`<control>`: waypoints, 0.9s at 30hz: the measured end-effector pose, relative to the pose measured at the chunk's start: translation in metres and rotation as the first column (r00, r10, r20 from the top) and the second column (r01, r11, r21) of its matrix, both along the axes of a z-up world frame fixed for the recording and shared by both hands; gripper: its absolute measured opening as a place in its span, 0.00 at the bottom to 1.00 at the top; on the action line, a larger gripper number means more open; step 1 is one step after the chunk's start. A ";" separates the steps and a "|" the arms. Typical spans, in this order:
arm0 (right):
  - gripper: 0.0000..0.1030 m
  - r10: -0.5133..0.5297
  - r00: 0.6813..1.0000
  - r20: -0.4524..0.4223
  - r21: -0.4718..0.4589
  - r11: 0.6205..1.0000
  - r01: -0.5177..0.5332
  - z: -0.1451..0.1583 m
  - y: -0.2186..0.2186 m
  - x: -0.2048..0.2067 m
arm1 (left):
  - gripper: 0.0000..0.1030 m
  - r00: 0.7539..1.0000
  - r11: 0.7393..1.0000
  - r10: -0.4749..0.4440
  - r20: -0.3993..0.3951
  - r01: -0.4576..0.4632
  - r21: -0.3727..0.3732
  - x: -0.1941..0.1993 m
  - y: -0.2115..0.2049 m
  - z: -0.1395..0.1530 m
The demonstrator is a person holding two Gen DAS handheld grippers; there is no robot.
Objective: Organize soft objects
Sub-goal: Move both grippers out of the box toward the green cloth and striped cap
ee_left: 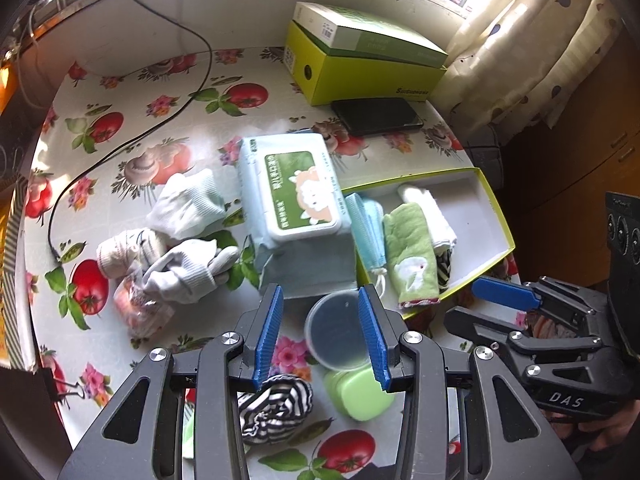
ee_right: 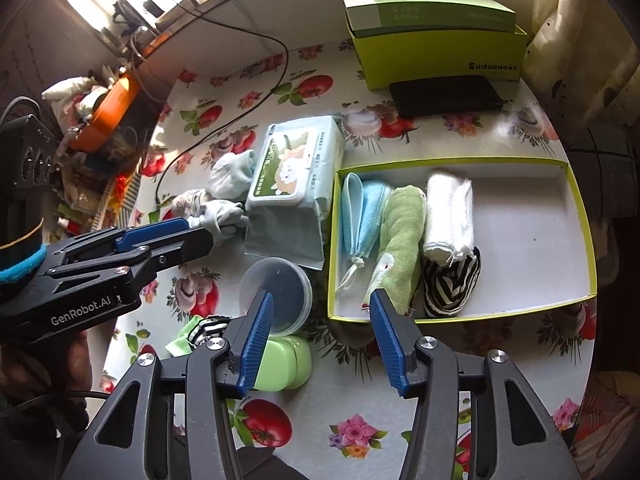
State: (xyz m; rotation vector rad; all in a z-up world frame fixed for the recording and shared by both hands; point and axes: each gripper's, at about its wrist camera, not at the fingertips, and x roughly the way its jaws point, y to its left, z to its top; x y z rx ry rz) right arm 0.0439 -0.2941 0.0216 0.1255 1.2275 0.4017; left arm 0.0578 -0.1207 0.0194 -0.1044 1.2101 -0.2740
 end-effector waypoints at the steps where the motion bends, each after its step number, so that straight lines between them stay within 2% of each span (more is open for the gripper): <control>1: 0.49 0.006 1.000 -0.001 -0.002 1.000 -0.006 0.000 0.002 -0.001 | 0.39 1.000 1.000 0.006 -0.003 -0.006 0.001 -0.002 0.003 -0.001; 16: 0.49 0.122 0.992 -0.008 -0.025 0.992 -0.122 0.005 0.048 -0.018 | 0.39 0.994 0.994 0.104 -0.030 -0.105 -0.025 -0.036 0.061 -0.015; 27: 0.49 0.205 0.978 -0.025 -0.051 0.977 -0.206 0.006 0.076 -0.031 | 0.39 0.978 0.983 0.182 -0.105 -0.184 -0.013 -0.066 0.112 -0.047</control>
